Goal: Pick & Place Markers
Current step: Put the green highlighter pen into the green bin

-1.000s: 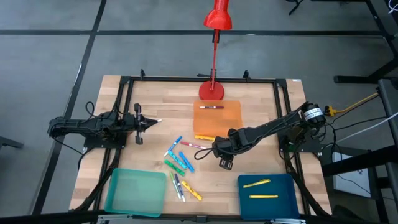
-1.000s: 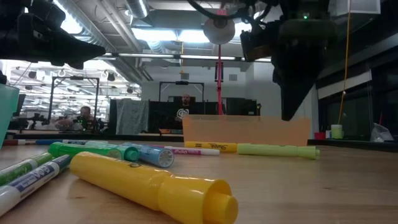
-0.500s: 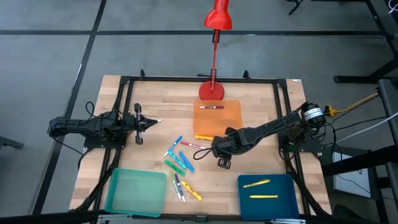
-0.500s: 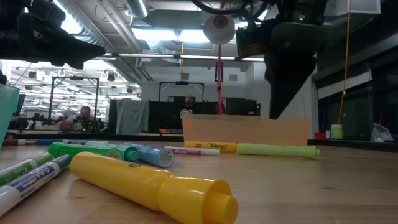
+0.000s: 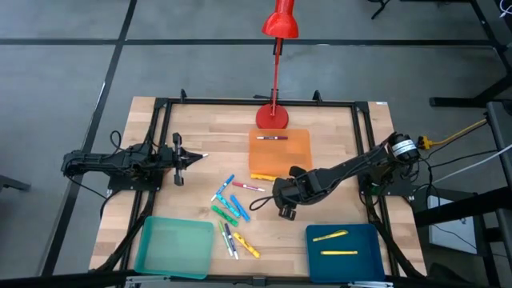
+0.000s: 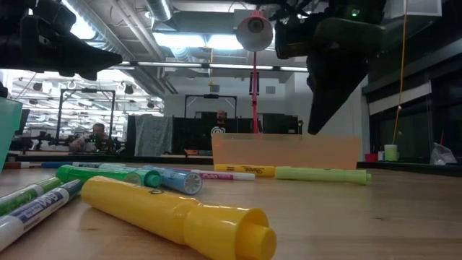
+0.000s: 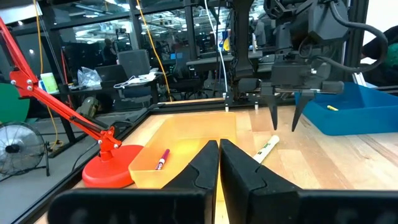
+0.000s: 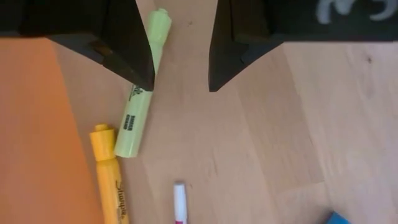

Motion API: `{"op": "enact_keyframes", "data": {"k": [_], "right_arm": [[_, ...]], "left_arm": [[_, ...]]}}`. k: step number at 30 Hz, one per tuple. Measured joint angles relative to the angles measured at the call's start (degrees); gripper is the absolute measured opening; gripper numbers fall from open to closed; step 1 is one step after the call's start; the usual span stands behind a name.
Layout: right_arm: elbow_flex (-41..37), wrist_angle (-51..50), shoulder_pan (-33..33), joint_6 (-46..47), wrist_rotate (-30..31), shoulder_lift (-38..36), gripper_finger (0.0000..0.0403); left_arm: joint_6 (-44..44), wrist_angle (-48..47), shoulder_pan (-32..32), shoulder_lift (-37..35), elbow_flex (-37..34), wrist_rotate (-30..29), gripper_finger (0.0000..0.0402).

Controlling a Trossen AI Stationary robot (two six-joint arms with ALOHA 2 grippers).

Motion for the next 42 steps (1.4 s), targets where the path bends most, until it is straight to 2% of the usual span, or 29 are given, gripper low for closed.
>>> {"op": "enact_keyframes", "data": {"k": [6, 25, 42], "right_arm": [[-0.07, -0.18, -1.57, 0.88, 0.20, 0.00, 0.0151], [-8.73, 3.47, -1.89, 3.68, 0.27, 0.02, 0.0151], [-15.54, 11.21, -2.57, 4.22, -1.48, -0.18, 0.0151]], "left_arm": [[0.00, 0.00, -0.01, 0.02, -0.01, 0.00, 0.0010], [0.00, 0.01, 0.00, 0.00, -0.01, 0.00, 0.0013], [0.00, 0.00, 0.01, 0.00, -0.01, -0.02, 0.0011]]}}
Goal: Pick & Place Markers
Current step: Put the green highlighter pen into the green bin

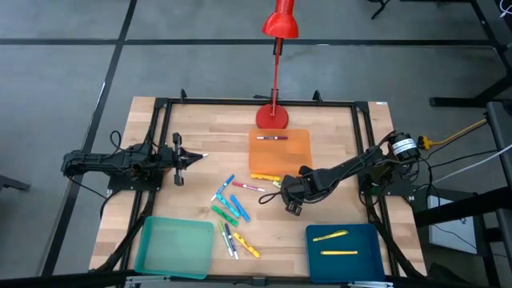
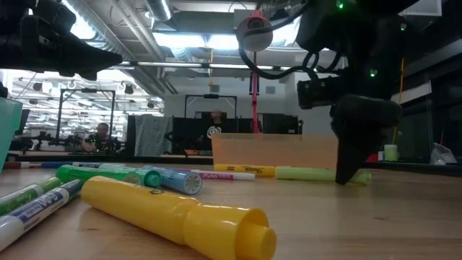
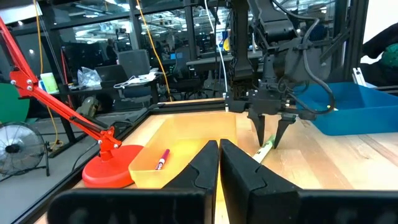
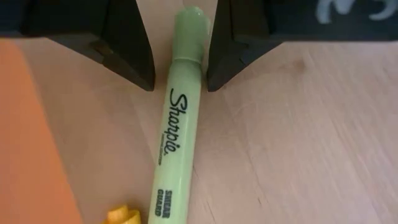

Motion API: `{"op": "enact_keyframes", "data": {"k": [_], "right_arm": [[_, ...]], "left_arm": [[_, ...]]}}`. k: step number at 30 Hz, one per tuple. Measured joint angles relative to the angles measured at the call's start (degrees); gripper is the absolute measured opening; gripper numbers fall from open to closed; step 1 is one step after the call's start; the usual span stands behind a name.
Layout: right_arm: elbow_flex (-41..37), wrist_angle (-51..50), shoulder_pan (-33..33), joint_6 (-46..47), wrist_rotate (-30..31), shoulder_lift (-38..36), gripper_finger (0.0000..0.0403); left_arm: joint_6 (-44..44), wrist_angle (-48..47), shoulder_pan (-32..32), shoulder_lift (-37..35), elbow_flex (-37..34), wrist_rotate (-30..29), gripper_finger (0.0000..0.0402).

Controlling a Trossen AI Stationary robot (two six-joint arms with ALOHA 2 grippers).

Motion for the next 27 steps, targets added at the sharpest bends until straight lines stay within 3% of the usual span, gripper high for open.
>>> {"op": "enact_keyframes", "data": {"k": [27], "right_arm": [[-0.85, 1.03, -0.02, 1.00, 0.31, 0.07, 0.0151]], "left_arm": [[0.00, 0.00, 0.00, 0.01, 0.02, 0.01, 0.0011]]}}
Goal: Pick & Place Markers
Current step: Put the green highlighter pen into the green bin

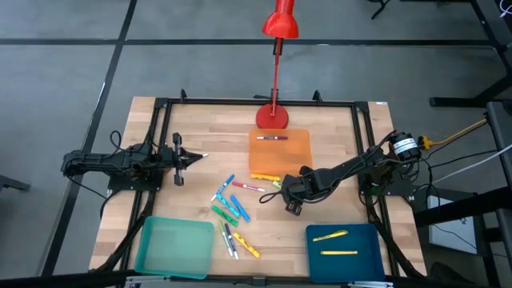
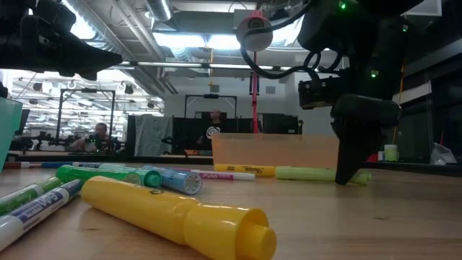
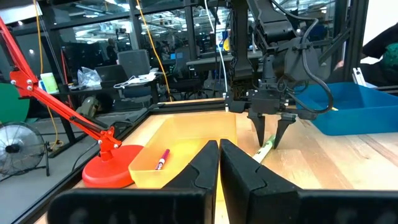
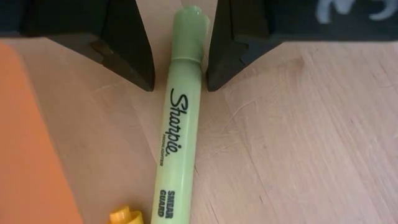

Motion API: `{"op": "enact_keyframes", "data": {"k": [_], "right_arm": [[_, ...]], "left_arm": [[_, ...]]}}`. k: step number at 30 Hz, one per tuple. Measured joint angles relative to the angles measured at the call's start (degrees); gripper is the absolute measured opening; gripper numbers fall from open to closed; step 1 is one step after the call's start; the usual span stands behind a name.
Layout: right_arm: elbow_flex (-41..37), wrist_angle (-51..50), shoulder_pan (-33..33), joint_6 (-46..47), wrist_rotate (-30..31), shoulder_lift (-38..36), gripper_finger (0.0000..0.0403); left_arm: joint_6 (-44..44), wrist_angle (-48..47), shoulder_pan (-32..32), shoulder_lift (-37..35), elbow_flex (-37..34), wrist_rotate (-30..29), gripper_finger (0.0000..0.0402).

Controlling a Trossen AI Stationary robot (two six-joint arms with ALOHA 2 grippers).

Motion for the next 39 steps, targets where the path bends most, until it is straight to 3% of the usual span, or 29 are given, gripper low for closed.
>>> {"op": "enact_keyframes", "data": {"k": [27, 39], "right_arm": [[-0.02, -0.02, 0.02, 0.13, 0.00, 0.09, 0.0149], [-0.02, 0.11, 0.07, -0.04, -0.13, 0.11, 0.0066]], "left_arm": [[0.00, 0.01, -0.02, 0.00, 0.00, 0.01, 0.0013], [0.00, 0.01, -0.02, 0.00, -0.02, 0.01, 0.0013]]}}
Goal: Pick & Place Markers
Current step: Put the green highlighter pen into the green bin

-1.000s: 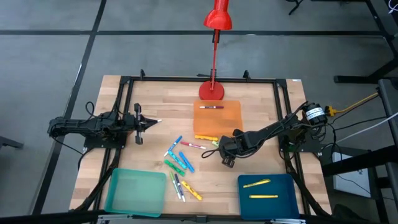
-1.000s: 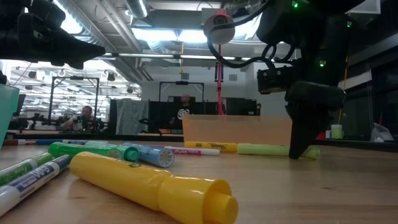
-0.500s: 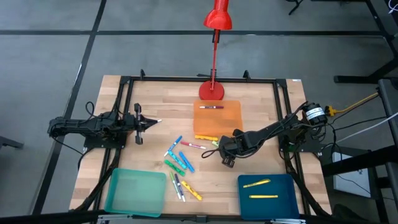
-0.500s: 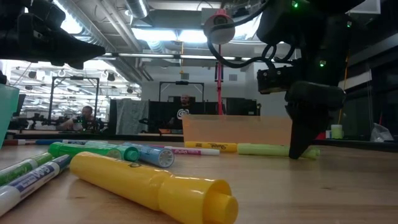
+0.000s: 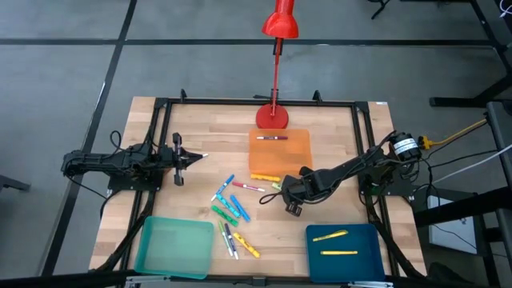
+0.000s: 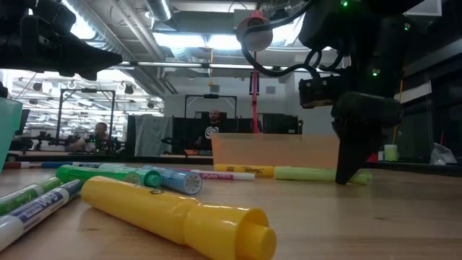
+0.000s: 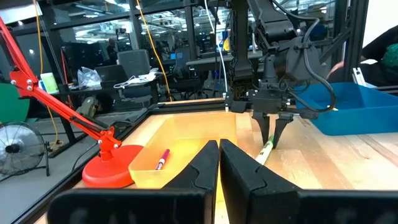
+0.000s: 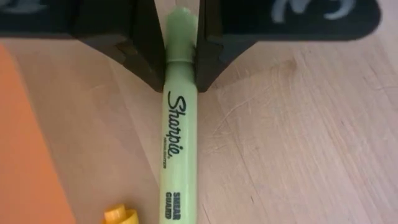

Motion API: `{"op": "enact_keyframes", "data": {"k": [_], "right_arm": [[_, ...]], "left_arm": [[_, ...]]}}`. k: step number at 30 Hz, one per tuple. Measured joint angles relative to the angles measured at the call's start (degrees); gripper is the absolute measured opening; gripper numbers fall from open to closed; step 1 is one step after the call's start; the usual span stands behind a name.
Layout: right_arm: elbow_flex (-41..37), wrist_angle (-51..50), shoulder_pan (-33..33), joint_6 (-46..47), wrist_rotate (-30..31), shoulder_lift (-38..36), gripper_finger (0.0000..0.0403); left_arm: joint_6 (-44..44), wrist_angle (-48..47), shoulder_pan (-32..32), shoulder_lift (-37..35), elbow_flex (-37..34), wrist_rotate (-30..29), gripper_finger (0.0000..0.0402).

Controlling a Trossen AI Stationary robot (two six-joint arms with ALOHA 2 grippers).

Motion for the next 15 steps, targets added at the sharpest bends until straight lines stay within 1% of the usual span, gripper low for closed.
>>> {"op": "enact_keyframes", "data": {"k": [3, 8, 12, 15], "right_arm": [[0.00, -0.02, 0.00, 0.04, 0.00, 0.00, 0.0066], [0.00, -0.04, 0.00, 0.02, 0.02, 0.00, 0.0079], [0.00, -0.09, 0.00, 0.09, 0.04, 0.00, 0.0066], [0.00, -0.09, 0.00, 0.07, 0.02, 0.00, 0.0066]], "left_arm": [[0.00, -0.01, 0.02, -0.01, 0.02, 0.00, 0.0012], [0.00, 0.01, 0.02, -0.01, 0.02, -0.02, 0.0008], [0.00, 0.00, 0.02, -0.01, 0.00, -0.01, 0.0011], [0.00, 0.00, 0.00, 0.00, 0.01, -0.01, 0.0013]]}}
